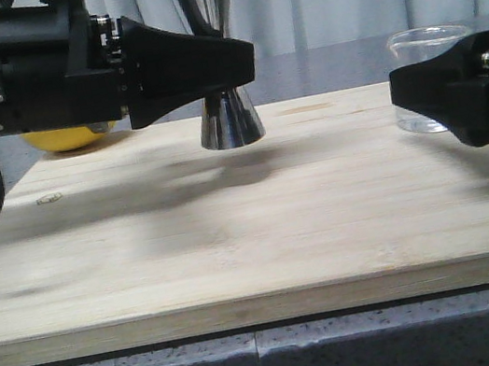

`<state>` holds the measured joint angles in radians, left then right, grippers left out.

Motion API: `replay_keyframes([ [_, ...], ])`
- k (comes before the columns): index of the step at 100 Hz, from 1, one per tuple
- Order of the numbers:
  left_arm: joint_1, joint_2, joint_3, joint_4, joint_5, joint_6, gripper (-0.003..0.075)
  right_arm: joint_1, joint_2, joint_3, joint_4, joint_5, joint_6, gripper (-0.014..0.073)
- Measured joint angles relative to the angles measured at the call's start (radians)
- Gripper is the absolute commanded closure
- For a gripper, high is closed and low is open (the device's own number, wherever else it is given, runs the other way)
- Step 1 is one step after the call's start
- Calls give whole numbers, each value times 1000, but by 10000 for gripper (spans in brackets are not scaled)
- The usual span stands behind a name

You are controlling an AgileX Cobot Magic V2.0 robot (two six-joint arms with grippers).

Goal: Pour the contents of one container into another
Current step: 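Reach the right gripper to the glass beaker and grasp it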

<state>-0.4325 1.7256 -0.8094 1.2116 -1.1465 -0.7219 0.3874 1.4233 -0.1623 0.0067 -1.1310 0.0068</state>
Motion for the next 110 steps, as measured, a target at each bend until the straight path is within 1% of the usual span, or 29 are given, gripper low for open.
replay_keyframes([
  [35, 0, 0, 0, 2, 0, 0, 739, 0, 68, -23, 0, -6, 0, 62],
  [78, 0, 0, 0, 4, 0, 0, 739, 0, 91, -77, 3, -6, -7, 63],
  [110, 0, 0, 0, 10, 0, 0, 739, 0, 130, -81, 5, -15, -7, 63],
])
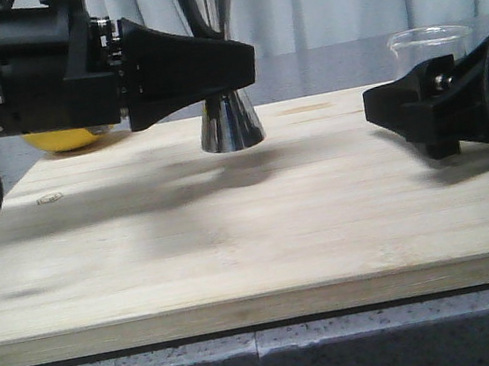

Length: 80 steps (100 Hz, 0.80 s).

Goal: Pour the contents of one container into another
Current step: 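Reach the right gripper to the glass beaker and grasp it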

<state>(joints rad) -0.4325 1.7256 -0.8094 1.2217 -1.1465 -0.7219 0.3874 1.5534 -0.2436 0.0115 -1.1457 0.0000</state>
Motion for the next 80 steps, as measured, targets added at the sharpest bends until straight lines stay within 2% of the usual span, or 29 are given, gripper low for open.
replay_keyframes([
  [18, 0, 0, 0, 2, 0, 0, 739, 0, 0, 0, 1, 0, 0, 65],
  [43, 0, 0, 0, 2, 0, 0, 739, 0, 0, -3, 5, -6, 0, 167],
  [80, 0, 0, 0, 4, 0, 0, 739, 0, 0, -2, 7, -6, 0, 169],
])
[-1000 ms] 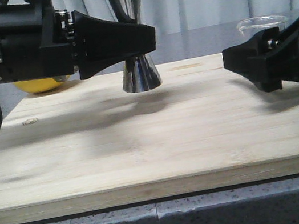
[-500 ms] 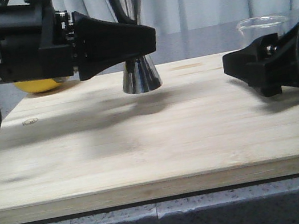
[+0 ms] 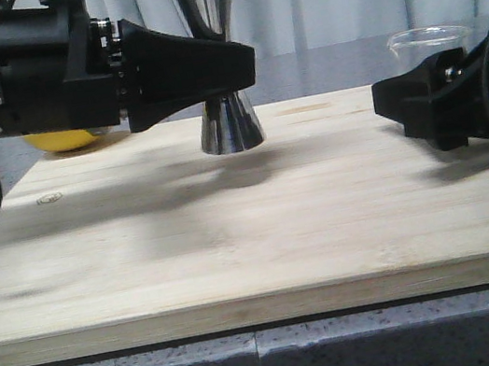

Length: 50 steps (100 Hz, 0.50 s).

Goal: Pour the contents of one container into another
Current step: 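Reach the right gripper to the glass beaker and grasp it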

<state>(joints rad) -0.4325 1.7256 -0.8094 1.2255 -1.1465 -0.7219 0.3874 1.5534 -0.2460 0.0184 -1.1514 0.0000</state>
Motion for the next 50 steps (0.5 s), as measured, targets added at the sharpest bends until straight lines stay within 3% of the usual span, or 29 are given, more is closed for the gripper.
replay_keyframes([
  [10, 0, 0, 0, 0, 0, 0, 739, 0, 0, 0, 3, 0, 0, 176],
  [33, 0, 0, 0, 0, 0, 0, 739, 0, 0, 0, 9, -2, 0, 300],
  [50, 0, 0, 0, 0, 0, 0, 739, 0, 0, 0, 12, -2, 0, 304],
])
